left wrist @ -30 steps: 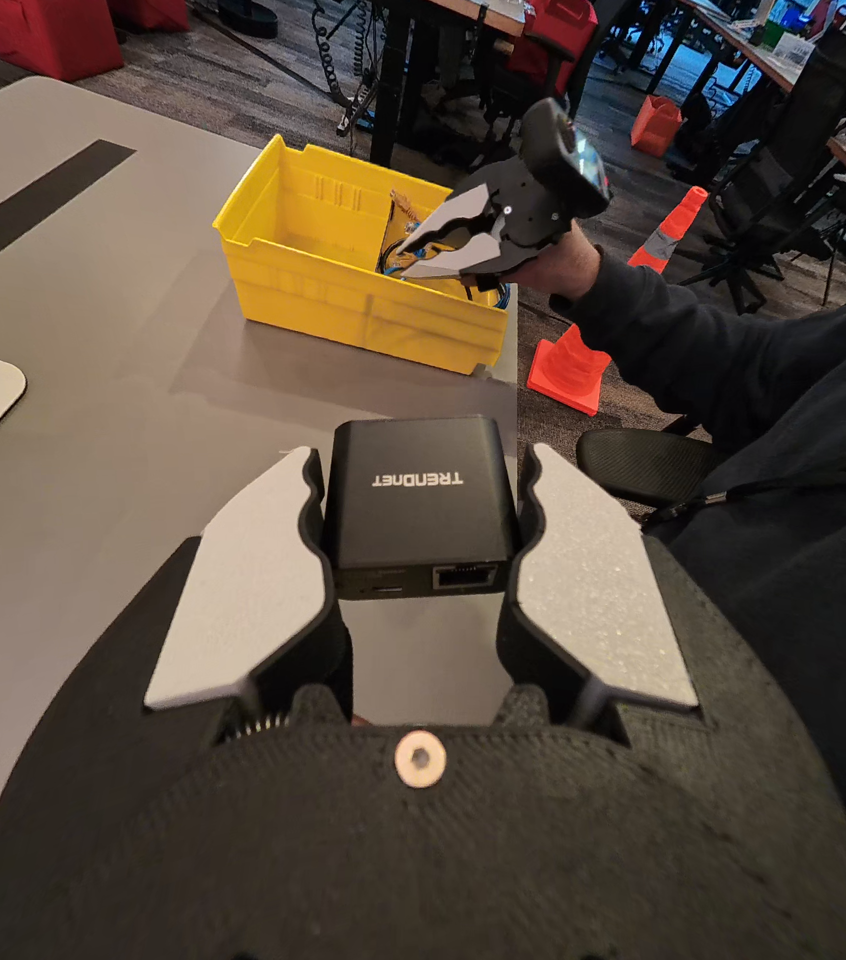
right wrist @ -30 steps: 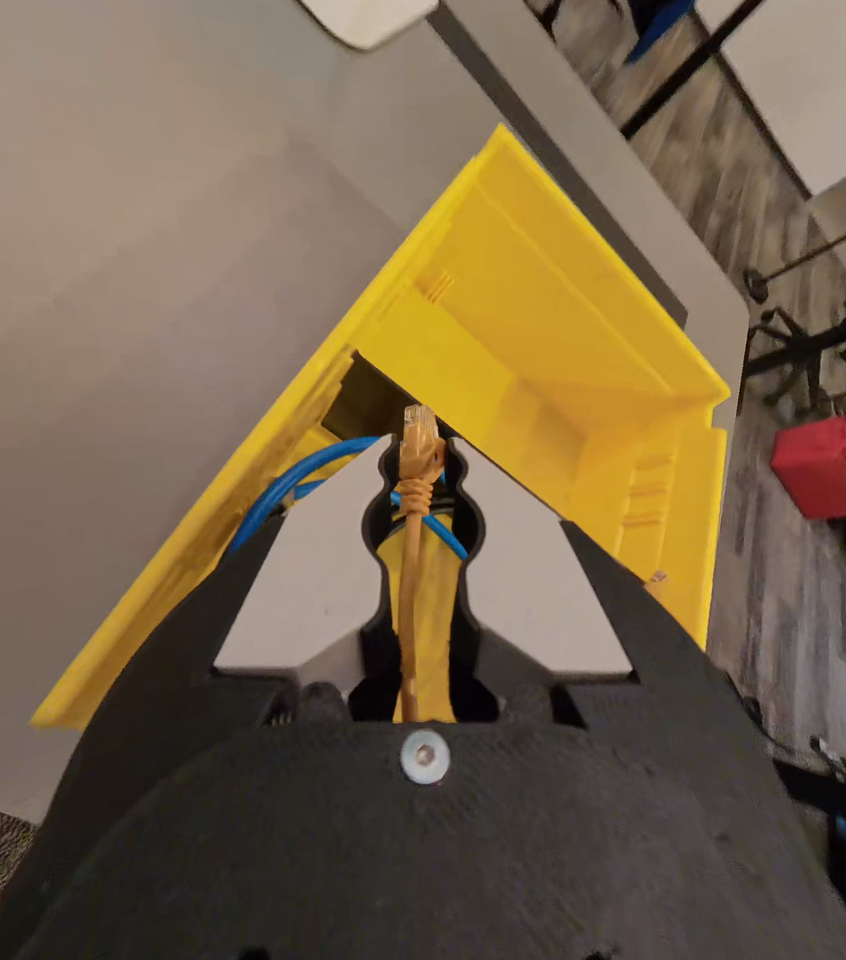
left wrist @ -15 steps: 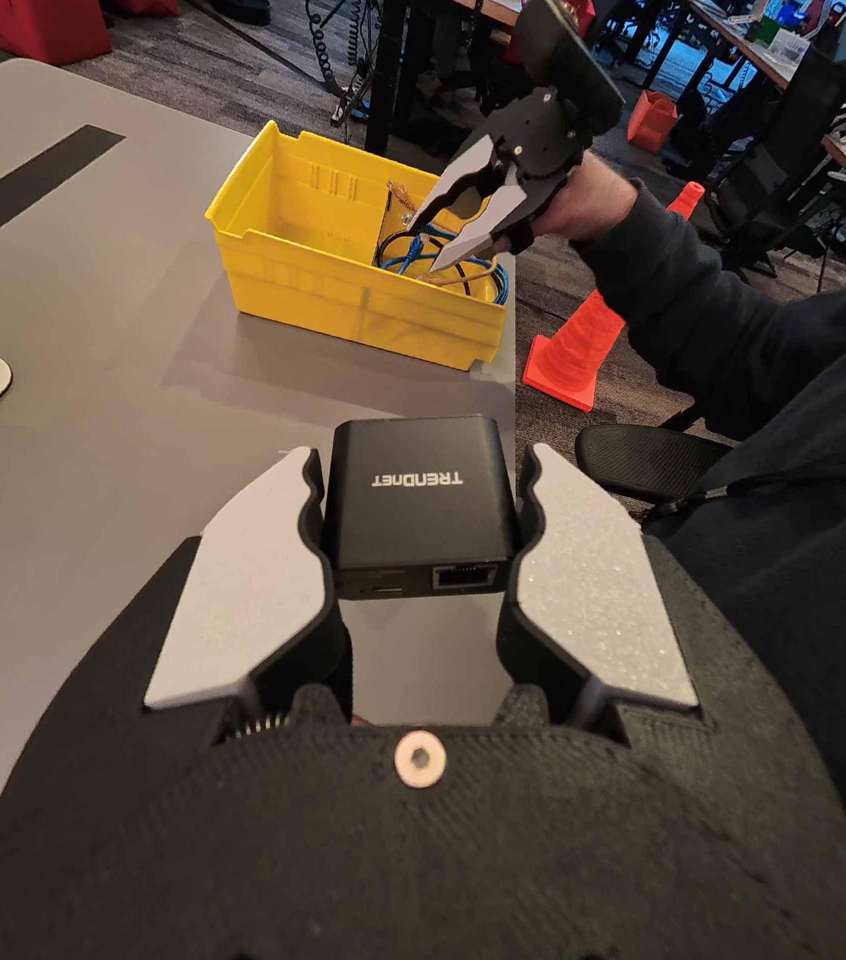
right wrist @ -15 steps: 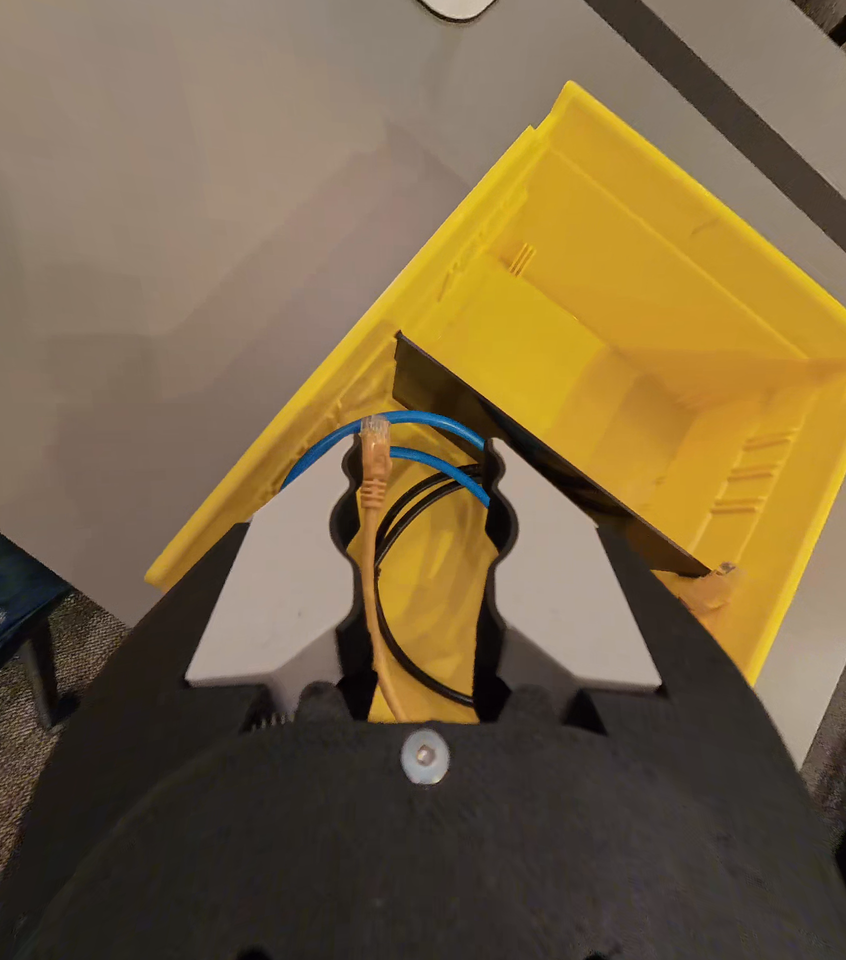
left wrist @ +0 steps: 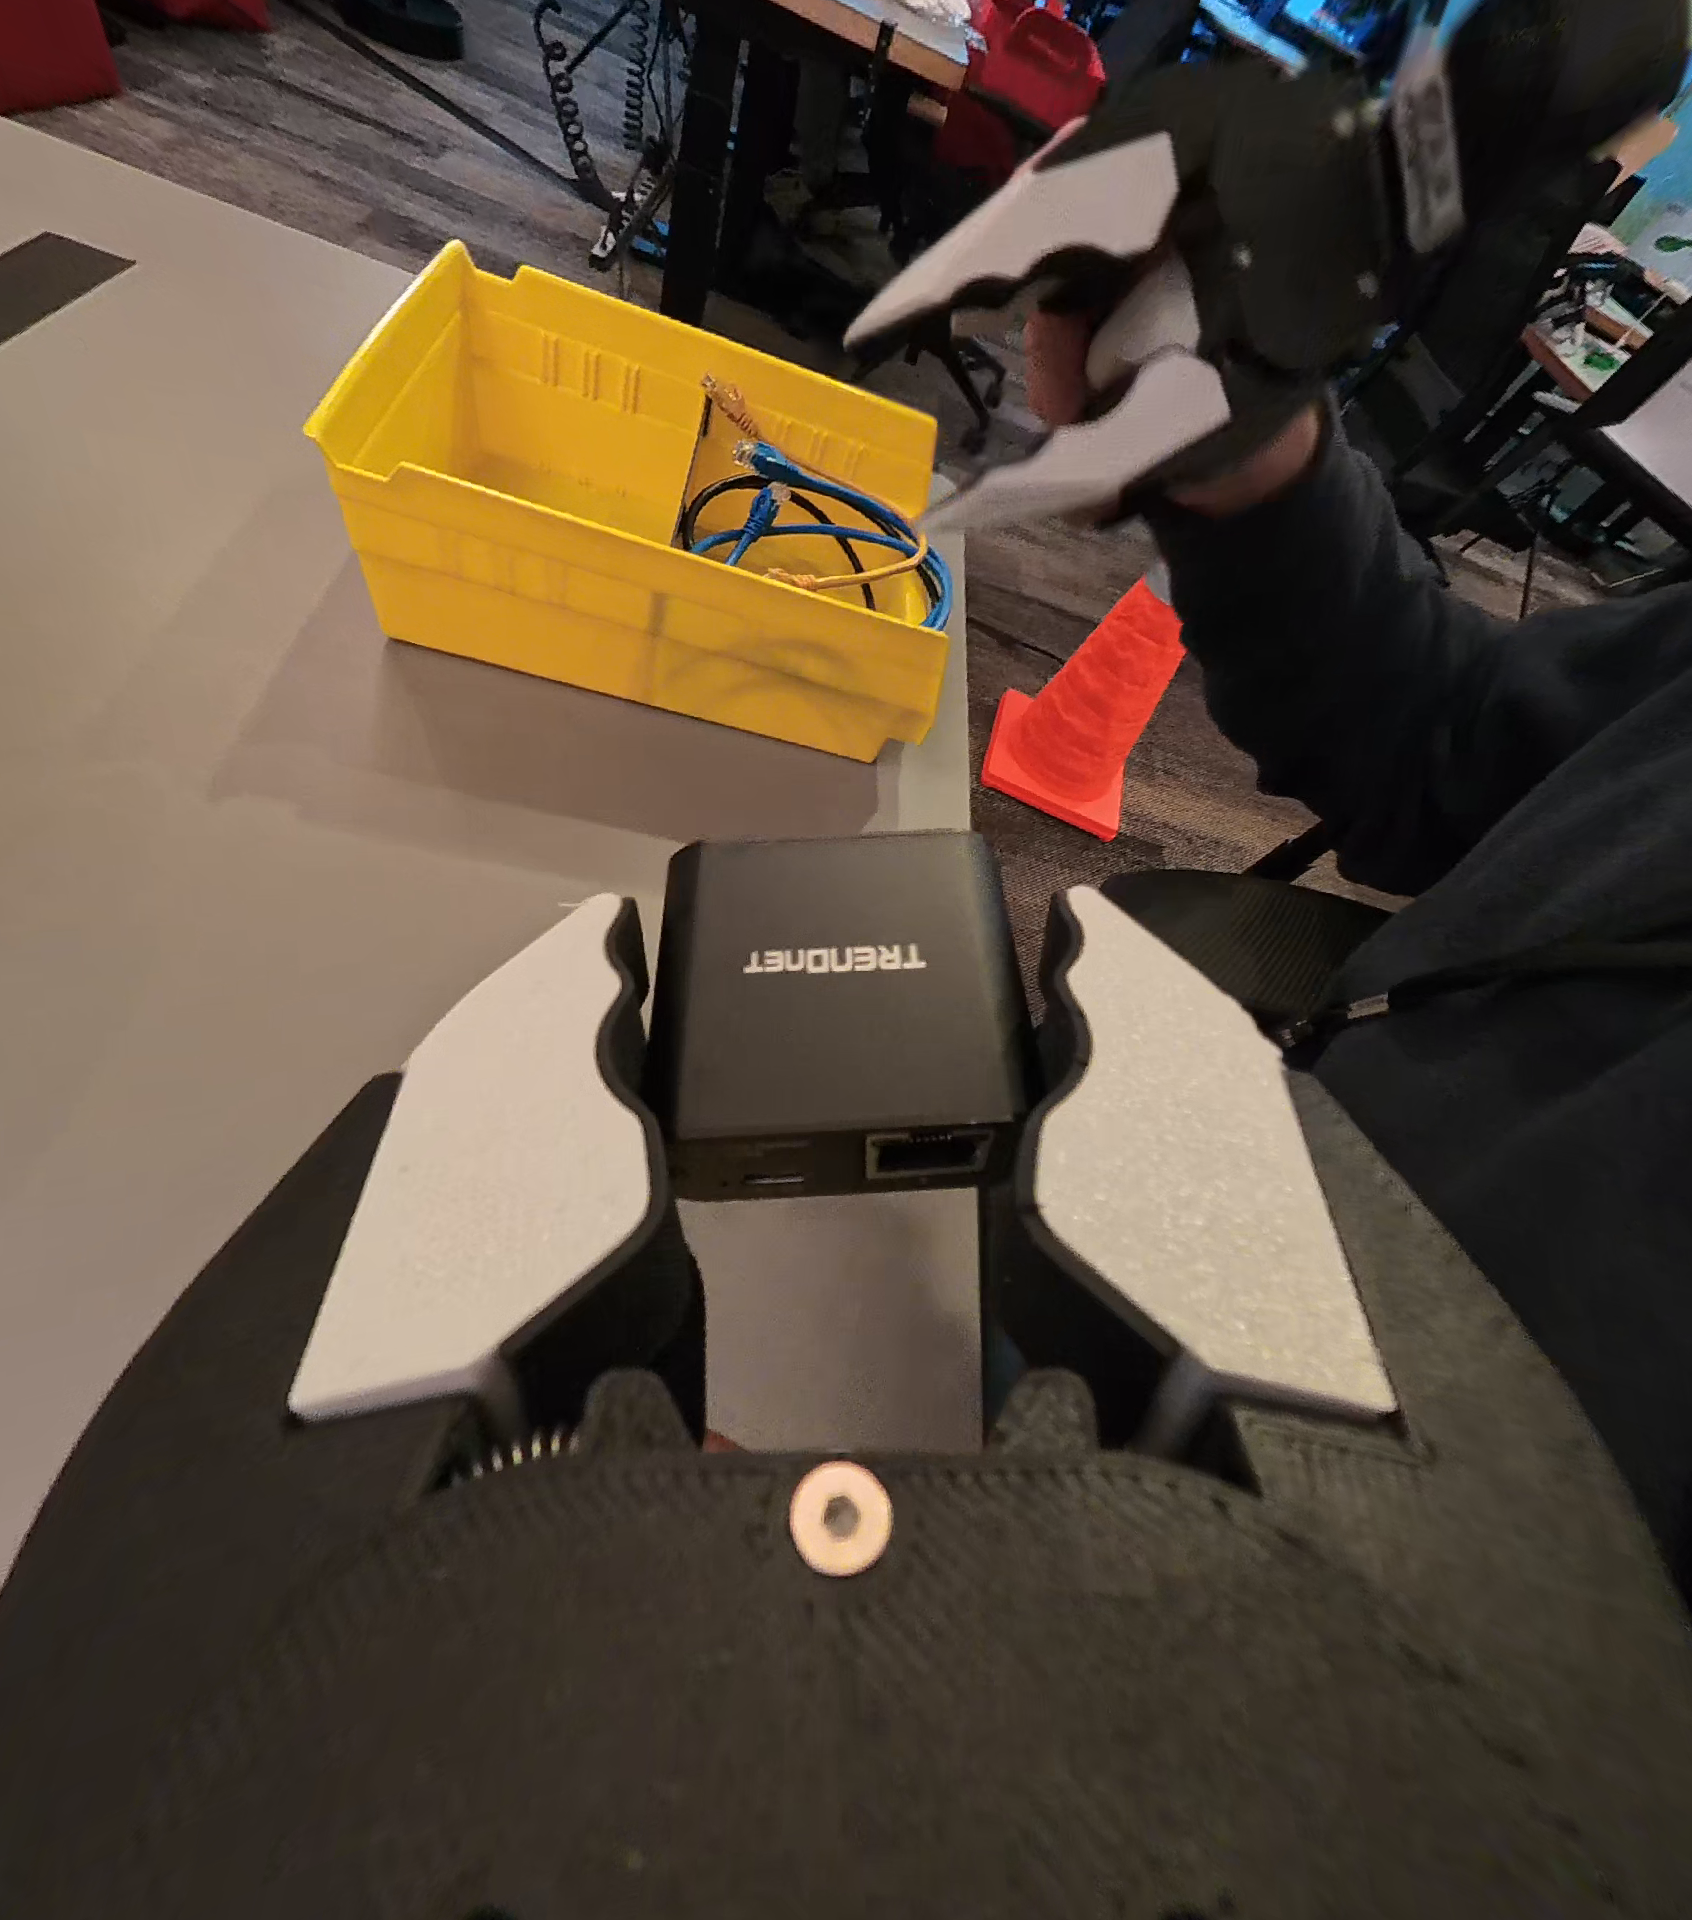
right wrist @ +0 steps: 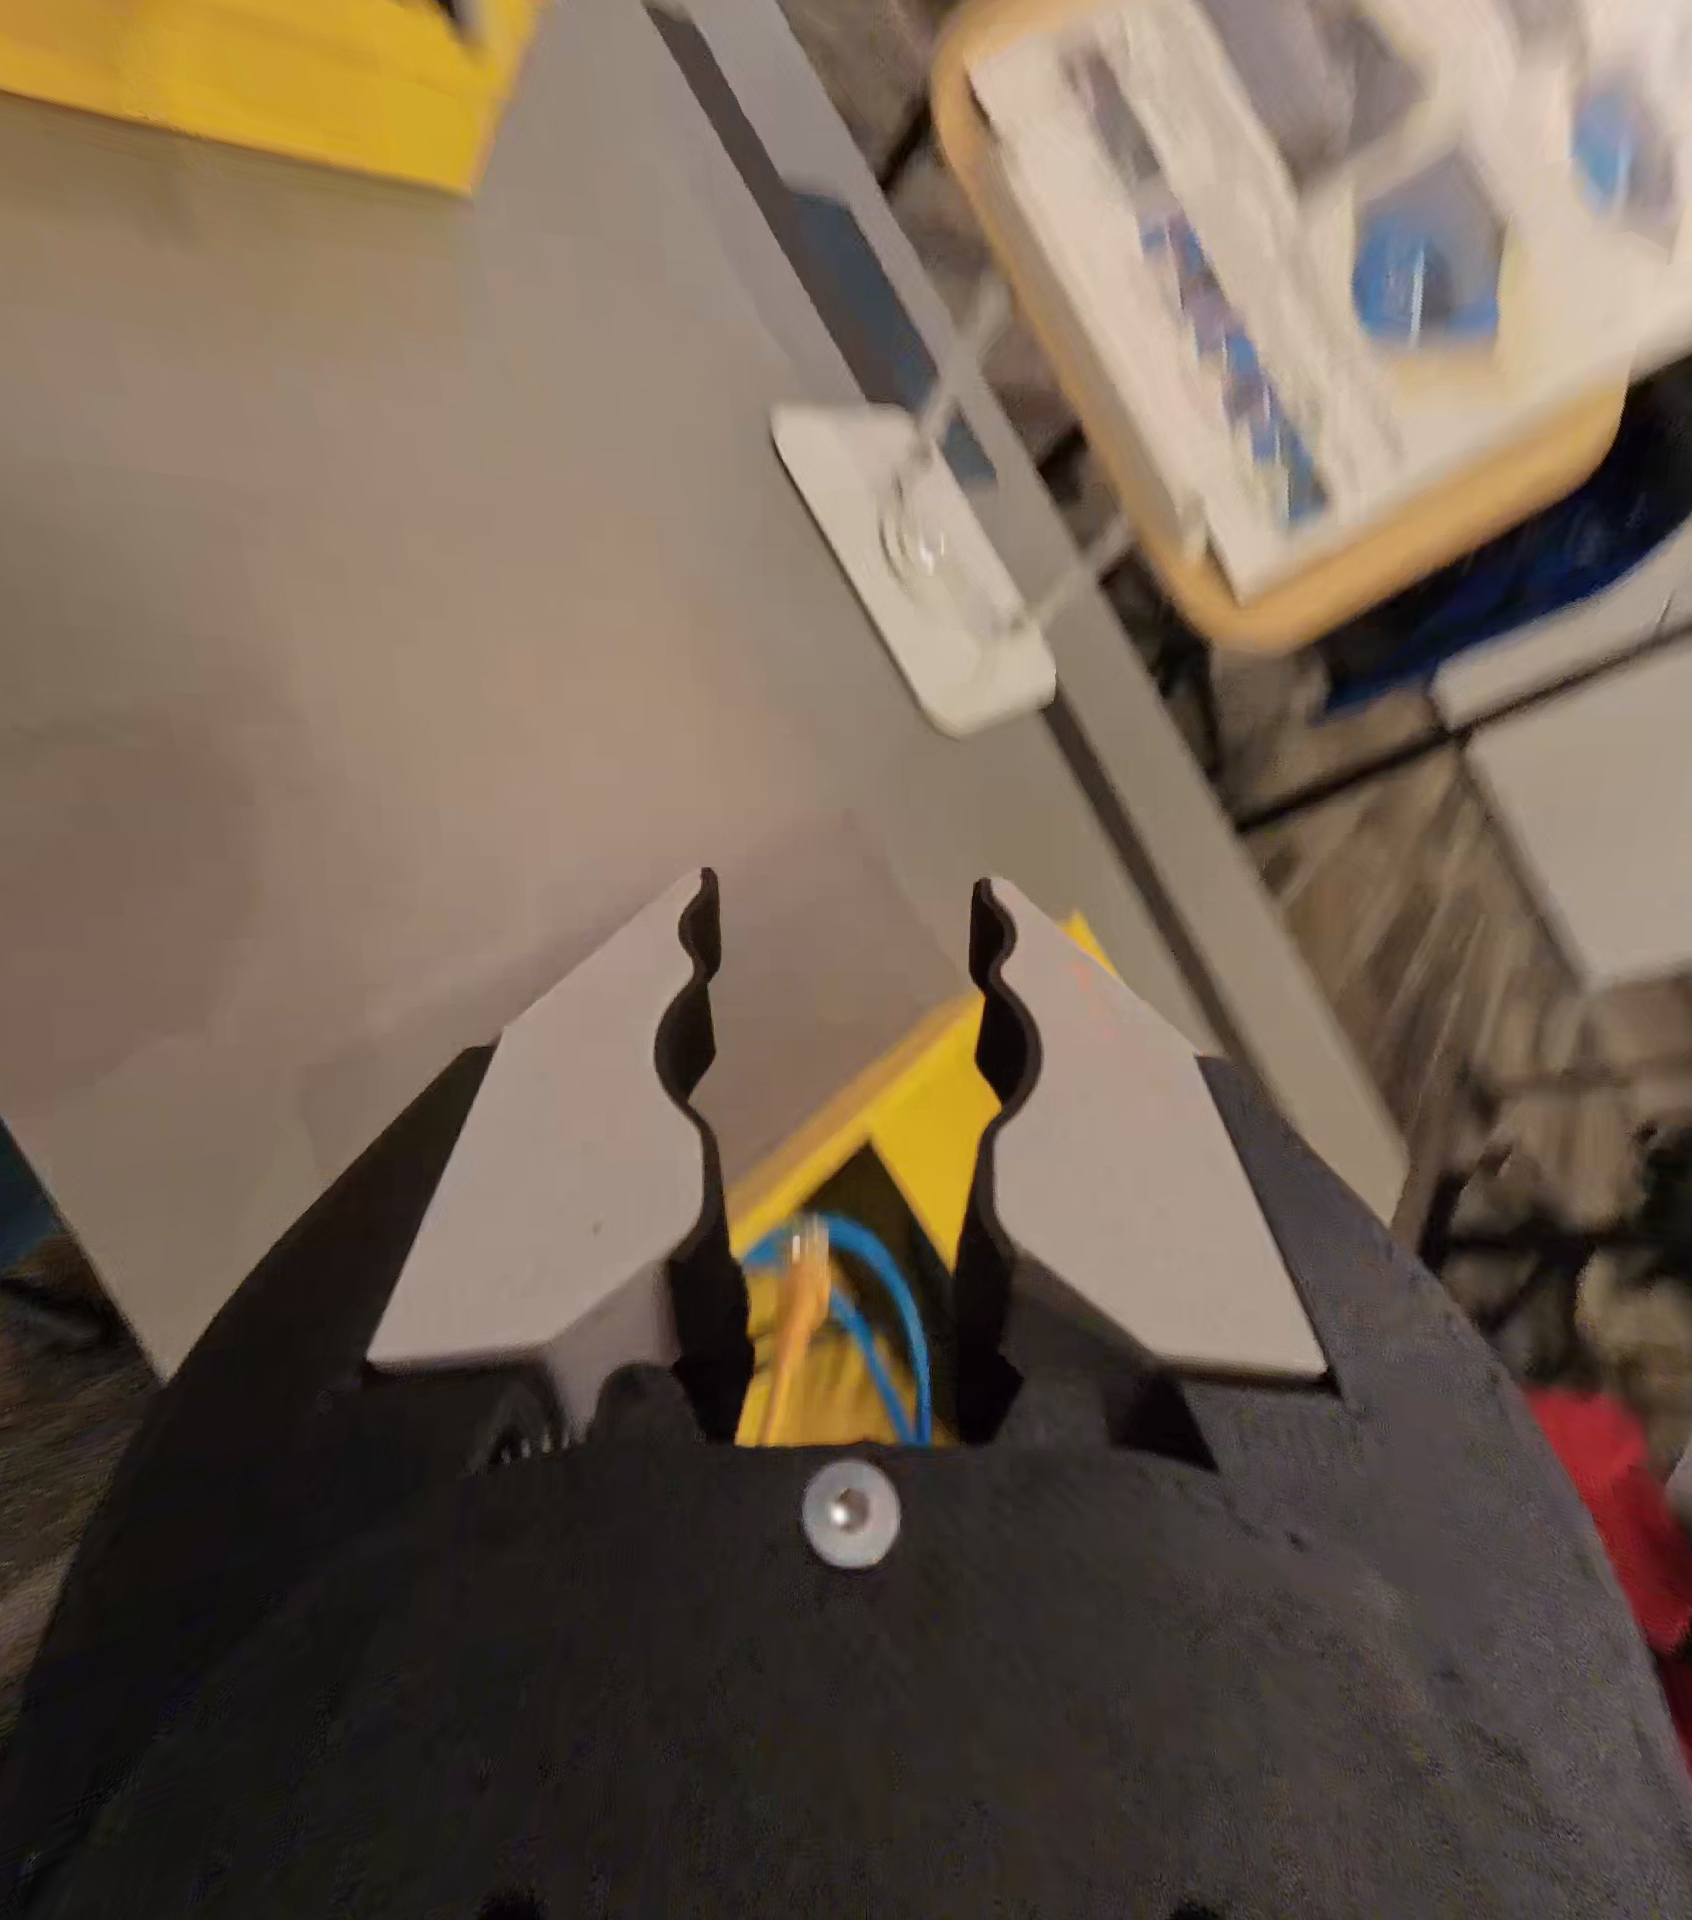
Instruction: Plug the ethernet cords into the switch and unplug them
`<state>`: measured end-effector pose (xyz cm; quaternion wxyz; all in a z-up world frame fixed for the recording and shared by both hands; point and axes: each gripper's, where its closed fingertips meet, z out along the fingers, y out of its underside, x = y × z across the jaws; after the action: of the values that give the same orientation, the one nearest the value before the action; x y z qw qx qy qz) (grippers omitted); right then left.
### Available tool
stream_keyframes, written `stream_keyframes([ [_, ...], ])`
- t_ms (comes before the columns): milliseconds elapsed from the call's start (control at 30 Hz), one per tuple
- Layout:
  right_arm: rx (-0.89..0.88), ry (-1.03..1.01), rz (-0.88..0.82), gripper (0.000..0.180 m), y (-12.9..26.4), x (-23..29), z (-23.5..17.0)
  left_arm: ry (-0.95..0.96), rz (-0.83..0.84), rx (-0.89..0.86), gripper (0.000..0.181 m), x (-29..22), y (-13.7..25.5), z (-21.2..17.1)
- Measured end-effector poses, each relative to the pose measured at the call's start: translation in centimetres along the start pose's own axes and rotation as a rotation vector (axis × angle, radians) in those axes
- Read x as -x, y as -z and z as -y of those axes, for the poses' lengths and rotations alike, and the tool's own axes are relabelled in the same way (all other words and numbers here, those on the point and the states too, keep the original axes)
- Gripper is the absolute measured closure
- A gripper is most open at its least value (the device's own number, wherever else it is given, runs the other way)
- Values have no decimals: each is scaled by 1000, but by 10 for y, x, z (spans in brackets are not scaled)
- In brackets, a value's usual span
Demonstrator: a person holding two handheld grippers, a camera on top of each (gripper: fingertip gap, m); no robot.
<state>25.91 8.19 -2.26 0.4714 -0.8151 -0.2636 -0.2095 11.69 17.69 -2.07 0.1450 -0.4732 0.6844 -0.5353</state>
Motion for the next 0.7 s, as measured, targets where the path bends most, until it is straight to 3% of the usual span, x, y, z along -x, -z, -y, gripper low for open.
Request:
stream_keyframes([
  [133, -142, 285, 16, 125, -33, 58, 75, 6, -31, -9, 108, -9, -6, -1],
  [300, -272, 479, -30, 121, -63, 94, 126, 5, -83, -19, 108, -21, -10, -2],
  [467, -366, 529, -48, 136, -68, 102, 149, 1, -165, -47, 108, -33, -12, 0],
  [567, -398, 566, -55, 157, -66, 108, 157, -11, -194, -18, 108, -39, -16, -6],
  [700, -364, 555, 14, 158, -63, 109, 153, 35, -249, -21, 108, -44, -19, -6],
])
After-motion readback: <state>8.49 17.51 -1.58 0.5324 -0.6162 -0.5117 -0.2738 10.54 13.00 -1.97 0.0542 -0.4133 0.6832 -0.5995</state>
